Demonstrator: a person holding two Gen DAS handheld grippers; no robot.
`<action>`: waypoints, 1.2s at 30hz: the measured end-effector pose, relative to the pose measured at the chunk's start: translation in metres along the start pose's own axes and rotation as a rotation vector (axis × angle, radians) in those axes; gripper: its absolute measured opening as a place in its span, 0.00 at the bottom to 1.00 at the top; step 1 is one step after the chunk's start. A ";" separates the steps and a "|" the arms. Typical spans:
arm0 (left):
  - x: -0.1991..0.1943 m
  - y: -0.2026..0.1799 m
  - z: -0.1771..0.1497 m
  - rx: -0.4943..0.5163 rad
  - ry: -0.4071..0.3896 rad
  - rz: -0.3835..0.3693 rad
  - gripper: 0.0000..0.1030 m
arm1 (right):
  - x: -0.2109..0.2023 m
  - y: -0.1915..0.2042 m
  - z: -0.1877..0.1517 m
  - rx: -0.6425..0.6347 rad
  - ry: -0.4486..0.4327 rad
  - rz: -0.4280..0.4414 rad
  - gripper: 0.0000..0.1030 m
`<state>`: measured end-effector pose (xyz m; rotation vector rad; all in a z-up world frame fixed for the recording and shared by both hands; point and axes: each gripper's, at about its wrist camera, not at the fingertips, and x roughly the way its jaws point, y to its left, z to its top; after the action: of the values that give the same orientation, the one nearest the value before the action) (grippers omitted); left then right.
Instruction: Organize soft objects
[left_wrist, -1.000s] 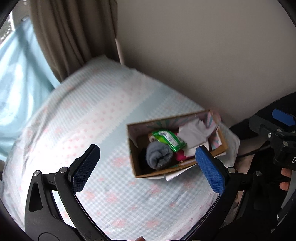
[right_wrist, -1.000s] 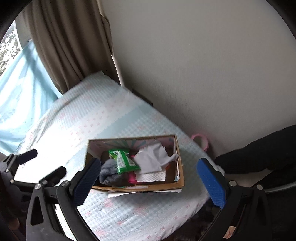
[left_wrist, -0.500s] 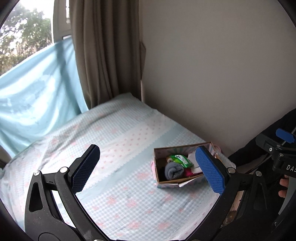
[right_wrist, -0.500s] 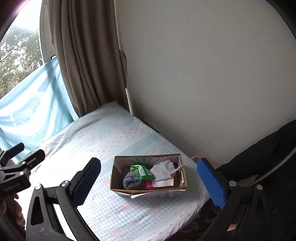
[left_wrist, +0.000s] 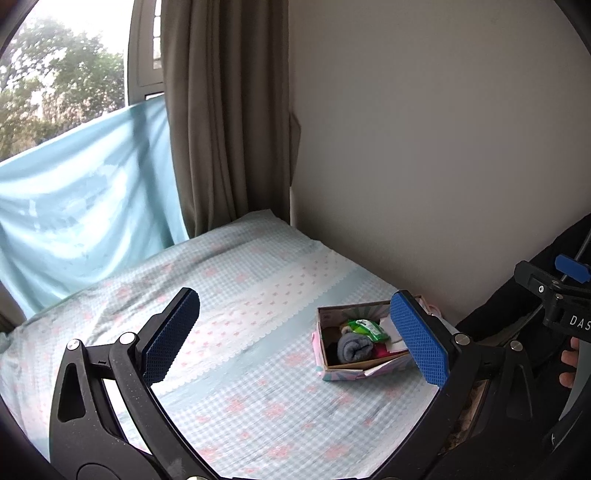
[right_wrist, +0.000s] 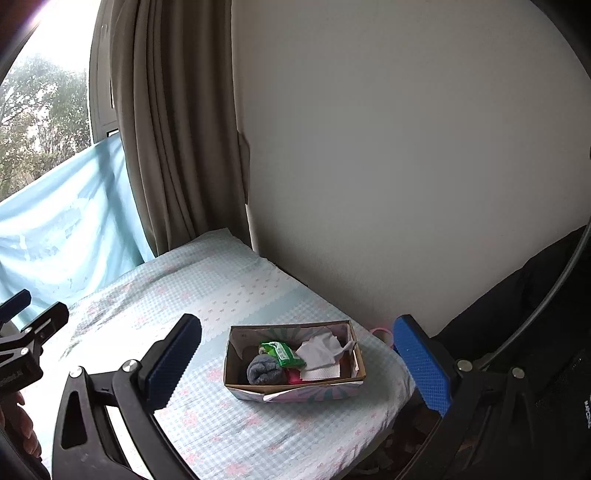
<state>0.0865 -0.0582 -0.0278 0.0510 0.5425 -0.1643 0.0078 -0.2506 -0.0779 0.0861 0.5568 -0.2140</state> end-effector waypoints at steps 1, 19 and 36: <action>-0.001 0.002 -0.001 -0.003 -0.001 0.001 1.00 | -0.002 0.001 0.000 0.001 -0.004 -0.001 1.00; -0.009 0.008 -0.004 -0.007 -0.019 0.009 1.00 | -0.009 0.007 0.001 0.000 -0.026 -0.003 1.00; -0.013 0.003 -0.006 -0.005 -0.030 0.019 1.00 | -0.009 0.007 0.002 0.010 -0.035 -0.002 1.00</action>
<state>0.0729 -0.0528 -0.0258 0.0490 0.5123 -0.1453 0.0025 -0.2428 -0.0711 0.0916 0.5213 -0.2200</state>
